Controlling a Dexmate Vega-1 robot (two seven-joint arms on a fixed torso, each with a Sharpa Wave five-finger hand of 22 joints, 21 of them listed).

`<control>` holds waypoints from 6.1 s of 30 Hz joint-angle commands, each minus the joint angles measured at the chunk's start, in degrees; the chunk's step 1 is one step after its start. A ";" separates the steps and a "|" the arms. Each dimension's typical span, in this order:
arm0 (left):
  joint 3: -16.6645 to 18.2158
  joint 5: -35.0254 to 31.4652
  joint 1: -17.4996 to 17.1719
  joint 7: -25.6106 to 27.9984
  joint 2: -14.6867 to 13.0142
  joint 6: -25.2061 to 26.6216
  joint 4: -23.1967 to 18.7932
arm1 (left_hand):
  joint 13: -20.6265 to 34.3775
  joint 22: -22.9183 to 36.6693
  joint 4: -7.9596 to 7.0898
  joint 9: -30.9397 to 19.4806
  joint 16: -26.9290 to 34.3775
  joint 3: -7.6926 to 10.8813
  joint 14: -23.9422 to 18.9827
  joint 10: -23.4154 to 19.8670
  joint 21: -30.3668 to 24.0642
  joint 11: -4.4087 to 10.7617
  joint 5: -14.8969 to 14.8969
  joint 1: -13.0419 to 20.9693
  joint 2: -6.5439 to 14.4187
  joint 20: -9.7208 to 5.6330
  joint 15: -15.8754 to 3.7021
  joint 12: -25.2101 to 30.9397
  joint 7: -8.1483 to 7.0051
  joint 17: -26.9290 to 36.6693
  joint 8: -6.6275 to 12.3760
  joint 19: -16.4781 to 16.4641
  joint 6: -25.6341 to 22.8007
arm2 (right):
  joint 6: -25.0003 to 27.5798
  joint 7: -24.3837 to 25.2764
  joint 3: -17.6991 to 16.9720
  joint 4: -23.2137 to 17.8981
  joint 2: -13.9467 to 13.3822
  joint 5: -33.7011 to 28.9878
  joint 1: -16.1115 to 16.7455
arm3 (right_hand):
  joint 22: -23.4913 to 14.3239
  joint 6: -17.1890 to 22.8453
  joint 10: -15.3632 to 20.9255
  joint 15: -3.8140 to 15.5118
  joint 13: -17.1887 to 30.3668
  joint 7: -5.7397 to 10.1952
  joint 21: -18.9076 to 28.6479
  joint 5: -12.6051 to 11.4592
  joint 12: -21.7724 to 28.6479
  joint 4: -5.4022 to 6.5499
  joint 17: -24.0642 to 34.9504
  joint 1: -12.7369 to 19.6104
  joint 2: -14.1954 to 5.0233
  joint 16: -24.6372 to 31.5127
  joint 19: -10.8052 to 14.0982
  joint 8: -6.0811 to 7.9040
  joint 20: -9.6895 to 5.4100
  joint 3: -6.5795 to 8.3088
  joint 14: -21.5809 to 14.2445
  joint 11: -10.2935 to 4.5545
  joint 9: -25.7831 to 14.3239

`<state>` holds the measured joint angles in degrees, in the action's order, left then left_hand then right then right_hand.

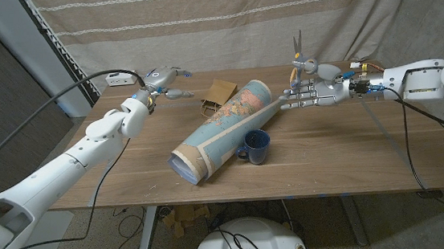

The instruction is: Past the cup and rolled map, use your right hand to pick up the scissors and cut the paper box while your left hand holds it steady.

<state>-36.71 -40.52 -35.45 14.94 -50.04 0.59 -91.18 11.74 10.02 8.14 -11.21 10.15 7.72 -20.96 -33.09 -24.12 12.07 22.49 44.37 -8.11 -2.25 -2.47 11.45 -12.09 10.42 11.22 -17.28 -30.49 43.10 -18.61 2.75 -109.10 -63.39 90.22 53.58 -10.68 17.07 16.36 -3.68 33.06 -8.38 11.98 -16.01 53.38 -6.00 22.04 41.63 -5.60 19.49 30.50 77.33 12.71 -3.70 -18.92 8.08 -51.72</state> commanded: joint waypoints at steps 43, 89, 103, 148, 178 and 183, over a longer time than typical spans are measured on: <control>-7.88 -10.04 5.22 4.80 2.18 -3.66 10.59 | -0.07 0.03 1.59 -0.20 0.55 2.63 4.17 2.30 4.35 0.18 2.79 9.21 2.12 -7.76 -10.10 0.79 -0.58 -0.01 0.54 -1.13 -0.42 | -0.89 1.93 -0.60 0.01 0.62 0.59 1.10 | -0.12 0.23 1.19 -0.30 -0.45 -2.47 -0.05 0.31 -1.45 -0.21 -0.65 -0.70 -0.26 -0.20 0.17 0.63 -0.22 0.41 0.04 -0.13 0.03; -16.20 -13.60 11.58 18.25 9.30 -2.43 24.38 | 0.13 0.41 0.54 -0.41 0.43 3.21 5.58 5.53 7.20 0.23 2.45 13.22 2.60 -7.69 -9.96 0.24 -0.57 0.23 0.20 -1.56 1.27 | -0.96 3.10 -1.10 -0.60 0.55 0.91 1.29 | -0.11 0.15 1.45 -0.32 -0.13 -2.66 -0.13 0.51 -2.18 -0.17 -1.14 -1.03 -0.37 -0.21 -0.09 0.79 -0.21 0.48 0.08 -0.14 0.10; -19.26 -13.19 14.13 21.26 11.06 -3.15 29.00 | 1.82 0.64 -0.07 -0.65 0.44 3.63 11.21 10.37 10.26 0.21 0.70 15.19 3.81 -8.32 -9.76 0.14 -0.54 0.72 0.03 0.83 5.41 | -0.91 4.19 -0.62 -0.55 0.81 1.15 0.58 | -0.09 0.17 1.54 -0.39 -0.03 -2.63 -0.20 0.54 -2.37 -0.19 -1.26 -1.06 -0.41 -0.24 -0.32 0.83 -0.21 0.53 0.17 -0.03 0.17; -26.40 -7.61 19.30 30.06 19.03 -5.73 44.70 | 3.63 1.73 -3.41 -1.72 1.70 3.51 12.07 14.69 10.52 -0.76 -1.71 12.29 8.98 -3.87 -7.53 0.99 1.03 2.54 0.83 2.43 8.97 | -0.12 6.52 0.04 -1.08 0.43 2.03 -0.73 | -0.07 0.09 1.79 -0.34 0.40 -2.58 -0.18 0.72 -3.09 -0.18 -1.69 -1.39 -0.51 -0.21 -0.46 0.99 -0.22 0.62 0.15 -0.07 0.30; -35.96 -3.33 25.77 36.13 27.51 -12.05 62.25 | 4.26 1.78 -1.61 -1.89 1.24 4.06 14.26 17.78 10.44 -1.79 -3.21 14.91 9.78 -3.91 -6.64 0.64 0.70 2.62 1.16 2.91 9.57 | -0.04 8.20 1.40 -0.98 0.84 1.91 -2.81 | -0.06 0.26 2.06 -0.36 0.65 -2.76 -0.19 0.83 -3.44 -0.19 -1.90 -1.58 -0.53 -0.19 -0.55 1.04 -0.21 0.67 0.14 -0.14 0.54; -37.15 -2.49 26.19 36.48 27.97 -12.39 62.98 | 4.29 1.78 -1.28 -1.88 1.31 4.28 14.25 17.80 10.36 -1.49 -3.58 15.46 10.02 -4.17 -6.89 0.75 0.52 2.60 1.24 2.80 9.54 | -0.03 8.03 1.59 -0.94 0.90 1.87 -2.99 | -0.05 0.41 2.02 -0.28 0.70 -2.59 -0.23 0.84 -3.54 -0.21 -1.94 -1.58 -0.56 -0.21 -0.66 1.08 -0.21 0.70 0.18 -0.09 0.61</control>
<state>-70.86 -44.82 -10.73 50.03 -24.19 -10.34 -32.25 15.85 11.61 6.42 -12.93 11.48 11.66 -6.86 -15.28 -13.74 10.43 19.05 59.14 1.84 -2.05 -2.24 12.10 -11.34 12.92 12.09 -14.60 -20.94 43.06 -10.80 4.03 -110.01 -62.59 92.12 51.06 -10.68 17.08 17.80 -3.68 33.60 -8.38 11.98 -15.25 49.92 -6.04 19.92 40.57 -6.05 19.29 30.29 78.00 12.50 -3.25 -18.92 8.09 -50.99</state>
